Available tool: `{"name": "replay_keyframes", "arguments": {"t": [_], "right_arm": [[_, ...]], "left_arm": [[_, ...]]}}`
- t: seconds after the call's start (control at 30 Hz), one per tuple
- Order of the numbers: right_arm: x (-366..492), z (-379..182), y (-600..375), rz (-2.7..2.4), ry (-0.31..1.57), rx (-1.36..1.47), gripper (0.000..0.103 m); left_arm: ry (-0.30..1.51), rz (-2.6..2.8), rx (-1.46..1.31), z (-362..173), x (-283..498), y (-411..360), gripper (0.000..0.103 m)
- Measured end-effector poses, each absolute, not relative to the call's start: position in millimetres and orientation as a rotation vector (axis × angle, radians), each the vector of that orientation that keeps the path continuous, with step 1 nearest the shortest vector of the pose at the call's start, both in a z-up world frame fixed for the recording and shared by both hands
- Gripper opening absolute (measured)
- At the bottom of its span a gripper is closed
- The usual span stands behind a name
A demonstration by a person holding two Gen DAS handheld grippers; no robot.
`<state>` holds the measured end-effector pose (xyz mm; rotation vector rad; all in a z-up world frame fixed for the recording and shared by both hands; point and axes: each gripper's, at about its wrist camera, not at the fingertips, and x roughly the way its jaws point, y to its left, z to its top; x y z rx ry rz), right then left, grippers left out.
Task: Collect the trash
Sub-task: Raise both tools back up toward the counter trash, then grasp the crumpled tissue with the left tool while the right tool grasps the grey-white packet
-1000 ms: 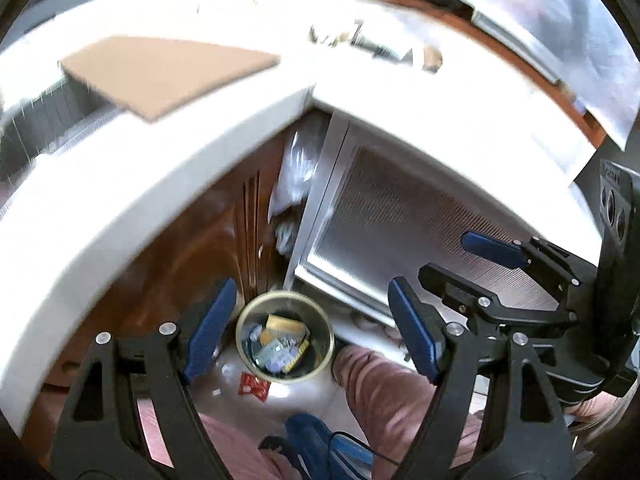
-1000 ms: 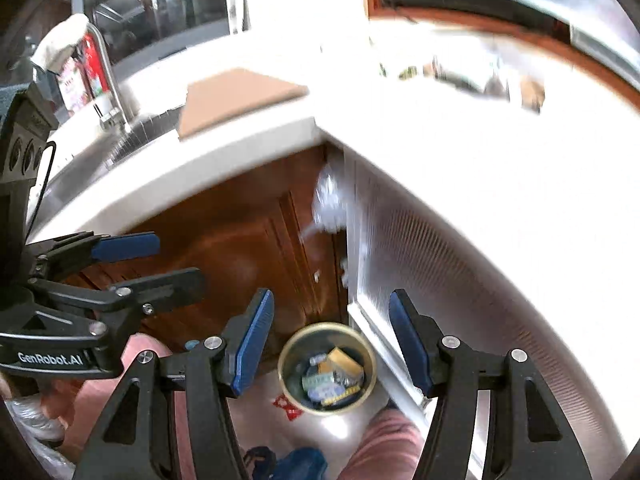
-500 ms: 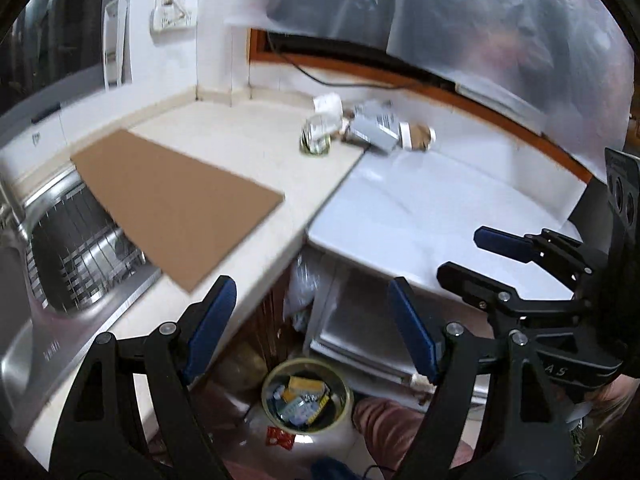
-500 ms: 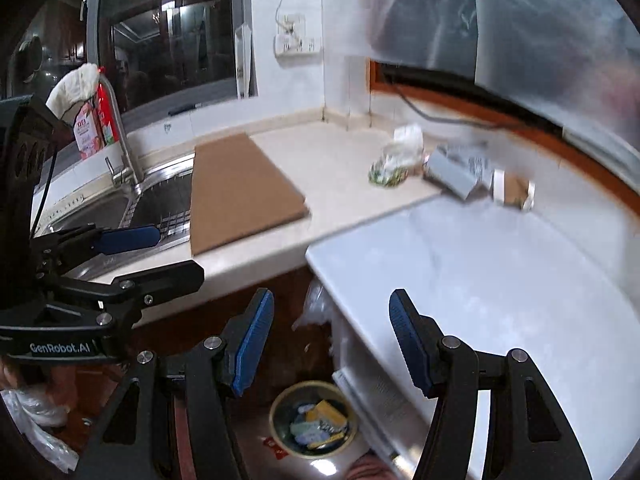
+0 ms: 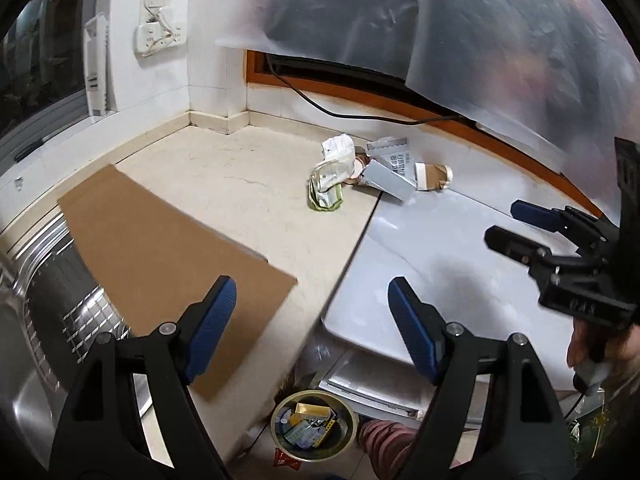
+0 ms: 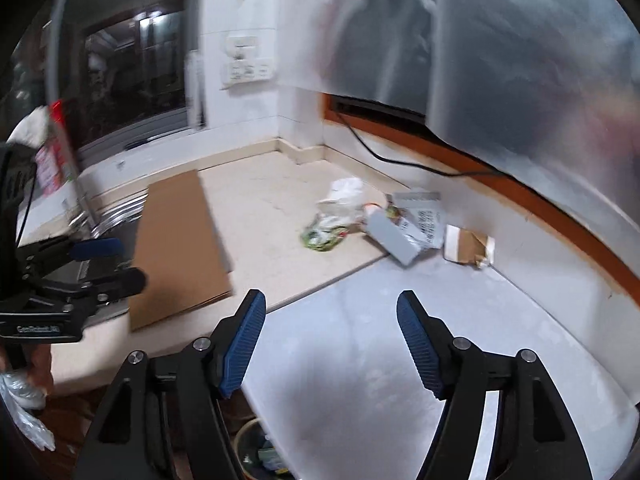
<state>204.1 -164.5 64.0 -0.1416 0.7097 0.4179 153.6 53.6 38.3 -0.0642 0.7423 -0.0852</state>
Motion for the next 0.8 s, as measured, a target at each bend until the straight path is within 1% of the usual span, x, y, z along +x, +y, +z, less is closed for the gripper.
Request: {"name": "replay_keyframes", "arguments": {"t": [0.13, 0.33, 0.6, 0.8], "right_arm": [[263.9, 48.7, -192.8, 0.381, 0.768, -0.065, 0.069], [338.5, 16.9, -212.8, 0.343, 0.794, -0.056, 0.069], [403.4, -26.1, -177.2, 0.399, 0.763, -0.240, 0.069], [432.1, -64.1, -140.7, 0.363, 0.738, -0.452, 0.069]], "left_arm": [[0.787, -0.103, -0.082, 31.5, 200.8, 55.5, 0.076], [0.868, -0.134, -0.095, 6.5, 269.5, 44.3, 0.076], [0.889, -0.151, 0.003, -20.5, 365.4, 19.4, 0.076], [0.893, -0.186, -0.008, -33.9, 419.0, 10.3, 0.076]]}}
